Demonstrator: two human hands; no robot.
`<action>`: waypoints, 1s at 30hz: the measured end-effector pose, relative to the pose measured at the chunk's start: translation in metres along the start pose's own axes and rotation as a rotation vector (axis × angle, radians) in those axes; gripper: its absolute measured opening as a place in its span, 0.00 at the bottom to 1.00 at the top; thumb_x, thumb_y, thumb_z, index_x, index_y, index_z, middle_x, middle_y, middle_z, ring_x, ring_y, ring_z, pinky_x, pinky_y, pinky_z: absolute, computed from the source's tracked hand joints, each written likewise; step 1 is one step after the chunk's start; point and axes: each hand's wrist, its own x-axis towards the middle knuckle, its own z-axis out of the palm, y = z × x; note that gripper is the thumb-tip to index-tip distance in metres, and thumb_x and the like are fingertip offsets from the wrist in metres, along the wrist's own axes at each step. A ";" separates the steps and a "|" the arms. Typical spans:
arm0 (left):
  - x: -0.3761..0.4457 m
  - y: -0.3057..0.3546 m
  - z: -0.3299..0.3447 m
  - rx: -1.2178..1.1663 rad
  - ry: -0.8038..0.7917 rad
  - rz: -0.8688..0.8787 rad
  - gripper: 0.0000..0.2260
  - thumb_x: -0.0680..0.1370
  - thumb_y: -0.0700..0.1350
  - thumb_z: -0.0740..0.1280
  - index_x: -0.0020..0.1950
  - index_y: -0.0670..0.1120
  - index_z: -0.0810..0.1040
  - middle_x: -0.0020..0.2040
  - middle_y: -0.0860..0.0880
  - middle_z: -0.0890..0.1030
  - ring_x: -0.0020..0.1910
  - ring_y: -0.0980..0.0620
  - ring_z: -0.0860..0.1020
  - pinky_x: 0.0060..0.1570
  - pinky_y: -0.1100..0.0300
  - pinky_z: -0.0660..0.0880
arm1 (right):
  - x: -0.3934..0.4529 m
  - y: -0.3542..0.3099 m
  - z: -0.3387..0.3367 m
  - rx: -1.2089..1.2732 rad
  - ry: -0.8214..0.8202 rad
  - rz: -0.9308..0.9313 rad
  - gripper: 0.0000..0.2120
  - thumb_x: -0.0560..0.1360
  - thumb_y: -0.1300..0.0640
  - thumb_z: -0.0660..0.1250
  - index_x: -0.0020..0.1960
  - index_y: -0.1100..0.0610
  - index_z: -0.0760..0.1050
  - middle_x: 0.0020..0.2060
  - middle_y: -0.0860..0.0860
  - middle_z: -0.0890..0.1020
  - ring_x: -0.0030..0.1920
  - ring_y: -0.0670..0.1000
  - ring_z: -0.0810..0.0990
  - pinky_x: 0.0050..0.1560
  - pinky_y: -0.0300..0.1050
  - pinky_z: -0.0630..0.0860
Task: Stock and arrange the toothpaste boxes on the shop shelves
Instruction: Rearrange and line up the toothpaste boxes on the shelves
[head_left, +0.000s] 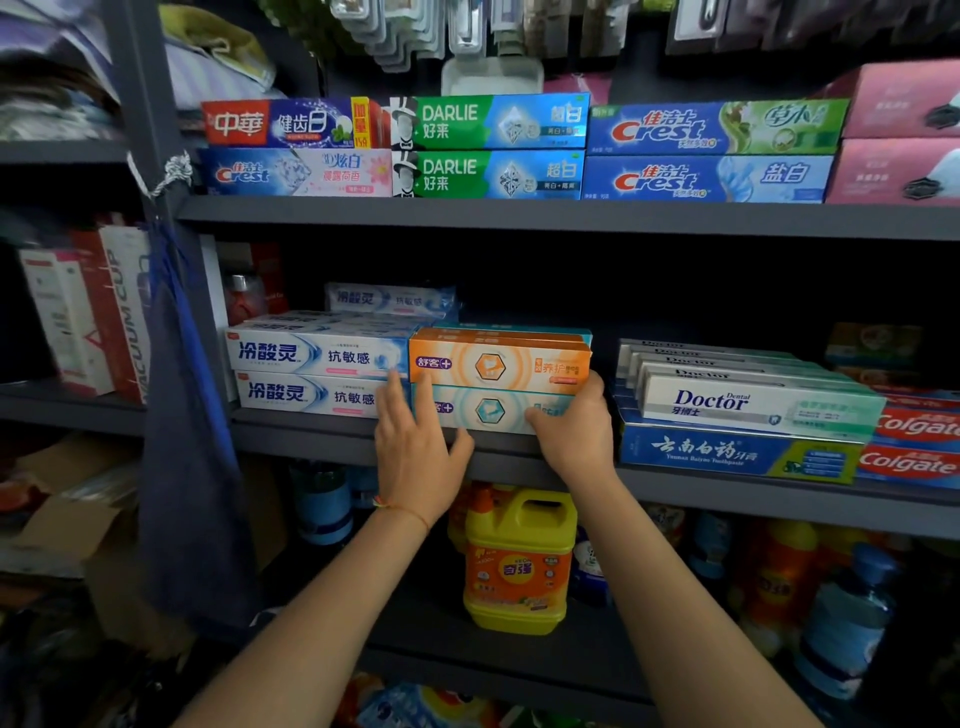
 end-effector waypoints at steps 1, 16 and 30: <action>0.000 0.000 0.000 0.000 -0.003 -0.002 0.36 0.78 0.53 0.66 0.80 0.45 0.52 0.80 0.38 0.48 0.79 0.37 0.49 0.74 0.42 0.56 | 0.000 -0.001 0.000 -0.007 0.000 -0.004 0.34 0.73 0.61 0.75 0.72 0.60 0.61 0.65 0.57 0.74 0.65 0.57 0.75 0.59 0.50 0.76; 0.026 0.015 -0.020 0.134 0.059 0.292 0.43 0.72 0.56 0.71 0.80 0.48 0.52 0.81 0.44 0.49 0.80 0.41 0.45 0.77 0.42 0.47 | 0.013 -0.012 -0.001 0.214 0.044 0.018 0.54 0.69 0.45 0.77 0.79 0.62 0.46 0.69 0.58 0.70 0.68 0.56 0.72 0.57 0.42 0.70; 0.060 0.030 -0.025 0.292 -0.028 0.470 0.39 0.69 0.64 0.68 0.76 0.50 0.63 0.73 0.50 0.68 0.73 0.48 0.63 0.76 0.45 0.51 | 0.031 0.003 0.006 0.258 0.039 0.043 0.42 0.67 0.39 0.76 0.71 0.59 0.63 0.57 0.50 0.79 0.52 0.47 0.77 0.42 0.36 0.73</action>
